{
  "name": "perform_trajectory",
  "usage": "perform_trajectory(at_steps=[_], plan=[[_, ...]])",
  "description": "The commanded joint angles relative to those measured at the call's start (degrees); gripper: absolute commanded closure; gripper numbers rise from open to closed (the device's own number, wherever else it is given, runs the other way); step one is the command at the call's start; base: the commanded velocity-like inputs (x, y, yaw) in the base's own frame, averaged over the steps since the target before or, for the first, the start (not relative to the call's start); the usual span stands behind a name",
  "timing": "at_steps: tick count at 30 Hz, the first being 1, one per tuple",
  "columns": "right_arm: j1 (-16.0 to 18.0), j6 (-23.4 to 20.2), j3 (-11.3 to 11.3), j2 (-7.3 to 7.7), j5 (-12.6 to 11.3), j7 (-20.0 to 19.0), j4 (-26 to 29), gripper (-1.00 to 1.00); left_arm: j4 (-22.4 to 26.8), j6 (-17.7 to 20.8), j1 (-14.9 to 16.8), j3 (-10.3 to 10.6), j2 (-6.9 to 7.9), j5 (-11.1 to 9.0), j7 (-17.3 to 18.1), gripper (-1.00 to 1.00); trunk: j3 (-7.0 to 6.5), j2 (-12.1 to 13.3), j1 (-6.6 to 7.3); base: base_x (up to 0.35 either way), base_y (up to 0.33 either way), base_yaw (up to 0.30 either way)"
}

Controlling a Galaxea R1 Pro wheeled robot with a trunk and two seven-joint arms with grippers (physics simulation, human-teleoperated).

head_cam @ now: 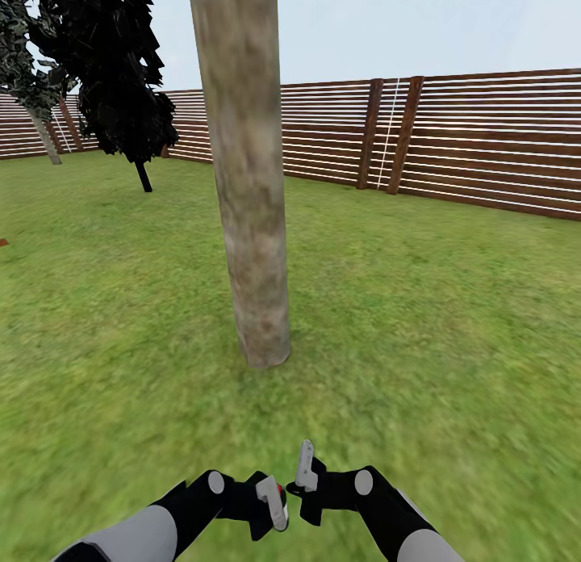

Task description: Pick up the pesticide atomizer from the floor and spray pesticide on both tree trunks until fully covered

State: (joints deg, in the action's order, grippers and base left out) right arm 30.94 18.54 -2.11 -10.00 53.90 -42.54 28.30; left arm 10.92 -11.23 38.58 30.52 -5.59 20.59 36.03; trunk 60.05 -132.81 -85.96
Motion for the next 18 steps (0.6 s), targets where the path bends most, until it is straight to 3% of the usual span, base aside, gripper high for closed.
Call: perform_trajectory(at_steps=[1, 18], plan=[[0.00, 0.00, 0.00, 0.00, 0.00, 0.00, 0.00, 1.00, -0.01, -0.03, 0.00, -0.02, -0.02, -0.02, 0.02, 1.00, 0.00, 0.00, 0.00, 0.000, 0.000, 0.000], [0.00, 0.00, -0.01, 0.00, -0.01, 0.00, 0.00, 1.00, -0.03, -0.19, -0.26, 0.07, -0.98, -0.11, 0.09, 1.00, 0.00, 0.00, 0.00, 0.000, 0.000, 0.000]])
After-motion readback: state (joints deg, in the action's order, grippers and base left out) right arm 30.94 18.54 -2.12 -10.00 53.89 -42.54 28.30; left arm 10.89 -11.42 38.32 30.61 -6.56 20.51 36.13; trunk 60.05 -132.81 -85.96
